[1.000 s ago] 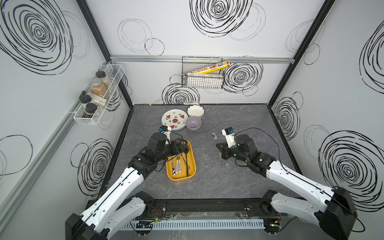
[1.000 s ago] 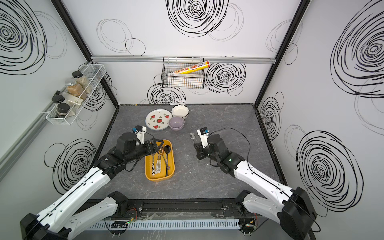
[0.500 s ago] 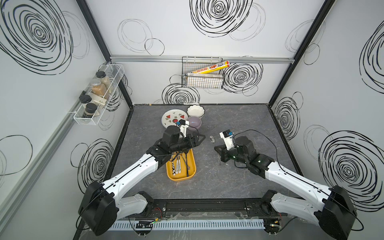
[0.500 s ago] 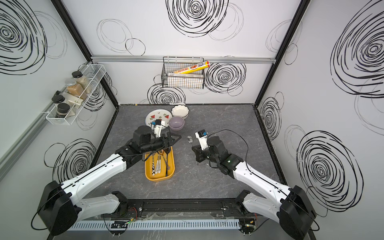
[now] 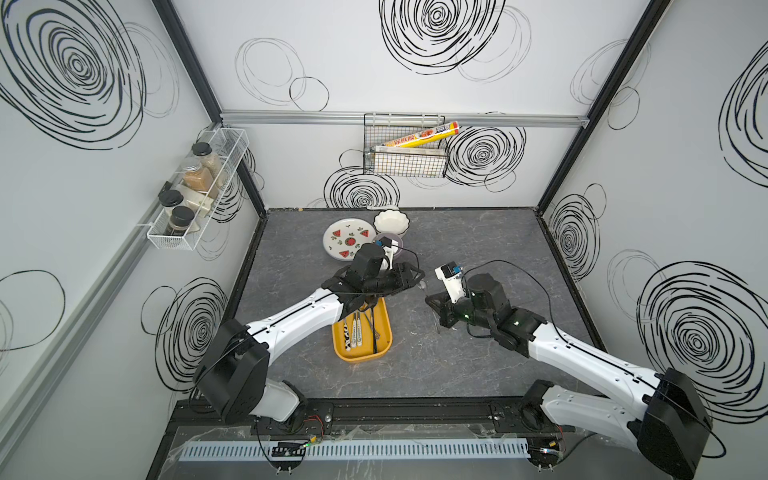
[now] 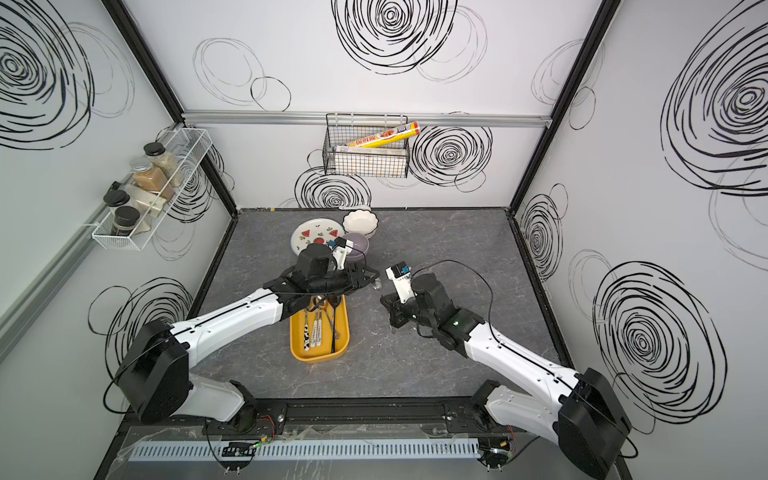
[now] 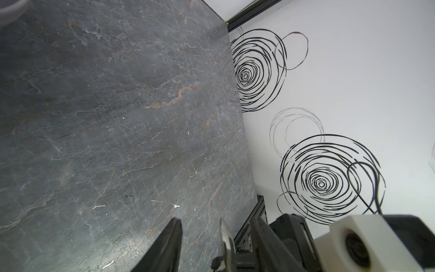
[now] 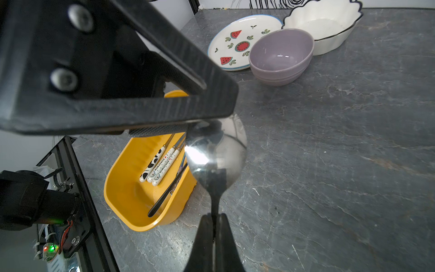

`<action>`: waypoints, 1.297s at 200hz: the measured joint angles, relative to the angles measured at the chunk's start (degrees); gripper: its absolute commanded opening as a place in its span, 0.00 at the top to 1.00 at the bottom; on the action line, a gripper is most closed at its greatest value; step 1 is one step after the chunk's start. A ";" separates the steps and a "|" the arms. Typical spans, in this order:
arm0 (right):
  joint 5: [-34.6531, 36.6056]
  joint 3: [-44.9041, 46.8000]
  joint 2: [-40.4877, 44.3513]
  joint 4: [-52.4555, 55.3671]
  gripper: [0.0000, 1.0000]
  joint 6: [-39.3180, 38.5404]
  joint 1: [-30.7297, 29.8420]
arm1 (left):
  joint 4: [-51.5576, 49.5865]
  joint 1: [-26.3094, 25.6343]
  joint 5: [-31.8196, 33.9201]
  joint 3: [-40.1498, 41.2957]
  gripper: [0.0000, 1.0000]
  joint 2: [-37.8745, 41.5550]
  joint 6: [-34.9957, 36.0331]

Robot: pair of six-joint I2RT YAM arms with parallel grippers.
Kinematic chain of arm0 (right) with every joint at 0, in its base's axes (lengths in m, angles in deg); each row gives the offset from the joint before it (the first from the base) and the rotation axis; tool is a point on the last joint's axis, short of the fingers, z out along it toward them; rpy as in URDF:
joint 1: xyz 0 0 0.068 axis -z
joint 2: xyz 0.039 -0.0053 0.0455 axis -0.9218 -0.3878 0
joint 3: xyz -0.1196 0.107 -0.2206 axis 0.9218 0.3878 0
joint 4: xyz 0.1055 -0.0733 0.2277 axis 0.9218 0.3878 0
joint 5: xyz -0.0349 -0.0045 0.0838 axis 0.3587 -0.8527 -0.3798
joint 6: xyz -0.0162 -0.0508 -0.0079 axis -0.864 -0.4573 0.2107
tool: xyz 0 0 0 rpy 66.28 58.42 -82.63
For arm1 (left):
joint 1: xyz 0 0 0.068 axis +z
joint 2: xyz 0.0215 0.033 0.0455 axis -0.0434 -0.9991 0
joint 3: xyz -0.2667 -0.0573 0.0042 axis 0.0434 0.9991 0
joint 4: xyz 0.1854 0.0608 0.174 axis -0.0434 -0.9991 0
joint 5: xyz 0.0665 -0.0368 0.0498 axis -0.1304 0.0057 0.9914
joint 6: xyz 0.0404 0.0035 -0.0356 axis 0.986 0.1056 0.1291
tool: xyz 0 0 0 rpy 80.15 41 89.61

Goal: Put the spoon into the storage box
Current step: Pick up the spoon from the center of the board, then place the spoon in the storage box.

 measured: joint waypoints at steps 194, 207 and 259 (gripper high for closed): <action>19.41 1.36 -1.70 -8.37 0.46 -4.68 -5.40 | -14.91 -1.49 21.11 -12.44 1.00 -2.82 -16.44; 20.61 2.14 -2.08 -10.73 0.47 -5.40 -6.58 | -16.94 -1.51 23.71 -12.94 1.00 -2.82 -18.47; 21.40 3.19 -8.09 -15.15 0.56 -6.84 -7.45 | -20.39 -1.51 27.45 -15.82 1.00 -2.86 -21.59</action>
